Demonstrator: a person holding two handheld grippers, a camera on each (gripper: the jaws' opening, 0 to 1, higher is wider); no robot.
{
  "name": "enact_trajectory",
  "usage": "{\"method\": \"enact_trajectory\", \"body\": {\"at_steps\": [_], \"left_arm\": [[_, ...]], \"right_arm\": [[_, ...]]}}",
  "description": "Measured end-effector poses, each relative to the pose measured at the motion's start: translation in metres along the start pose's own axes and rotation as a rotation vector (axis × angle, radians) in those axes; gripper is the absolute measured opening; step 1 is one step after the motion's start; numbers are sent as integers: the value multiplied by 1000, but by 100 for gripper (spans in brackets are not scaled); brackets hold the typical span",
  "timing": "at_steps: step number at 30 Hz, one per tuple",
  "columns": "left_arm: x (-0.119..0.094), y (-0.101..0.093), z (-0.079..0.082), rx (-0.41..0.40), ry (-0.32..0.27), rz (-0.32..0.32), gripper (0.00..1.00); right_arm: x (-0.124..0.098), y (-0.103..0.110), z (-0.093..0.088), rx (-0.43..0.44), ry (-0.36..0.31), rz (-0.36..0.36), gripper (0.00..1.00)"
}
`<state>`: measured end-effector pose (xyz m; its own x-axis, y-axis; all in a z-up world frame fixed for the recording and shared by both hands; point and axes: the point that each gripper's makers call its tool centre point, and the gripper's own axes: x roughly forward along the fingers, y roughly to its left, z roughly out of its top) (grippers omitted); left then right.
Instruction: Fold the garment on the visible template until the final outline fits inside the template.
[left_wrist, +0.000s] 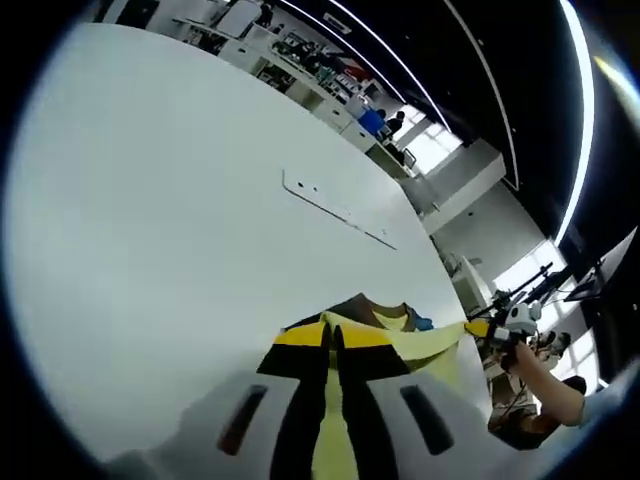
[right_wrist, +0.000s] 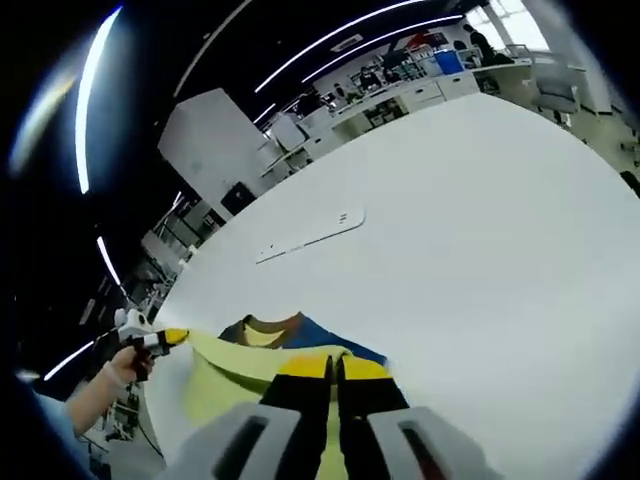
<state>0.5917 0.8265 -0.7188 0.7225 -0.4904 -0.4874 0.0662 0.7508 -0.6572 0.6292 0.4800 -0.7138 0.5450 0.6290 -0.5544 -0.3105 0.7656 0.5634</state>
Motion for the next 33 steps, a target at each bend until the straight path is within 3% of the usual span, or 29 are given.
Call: {"method": "enact_trajectory", "body": {"at_steps": [9,17,22,27,28,31,33], "left_arm": [[14,23,-20,17,46,56,0],[19,31,-22,38,47,80,0],[20,34,-23,55,42,90,0],[20,32,-23,94,48,95,0],[20,32,-23,132,59,90,1],[17,31,-20,176,53,94,8],[14,30,-14,220,42,97,21]], "right_arm": [[11,-17,-14,63,18,-20,0],[12,-22,-17,38,23,-36,0],[17,-25,-24,-24,51,-66,0],[18,-29,-26,-28,61,-70,0],[18,-27,-26,-27,57,-63,0],[17,-24,-24,-90,47,-43,0],[15,-23,-22,-150,44,-52,0]]}}
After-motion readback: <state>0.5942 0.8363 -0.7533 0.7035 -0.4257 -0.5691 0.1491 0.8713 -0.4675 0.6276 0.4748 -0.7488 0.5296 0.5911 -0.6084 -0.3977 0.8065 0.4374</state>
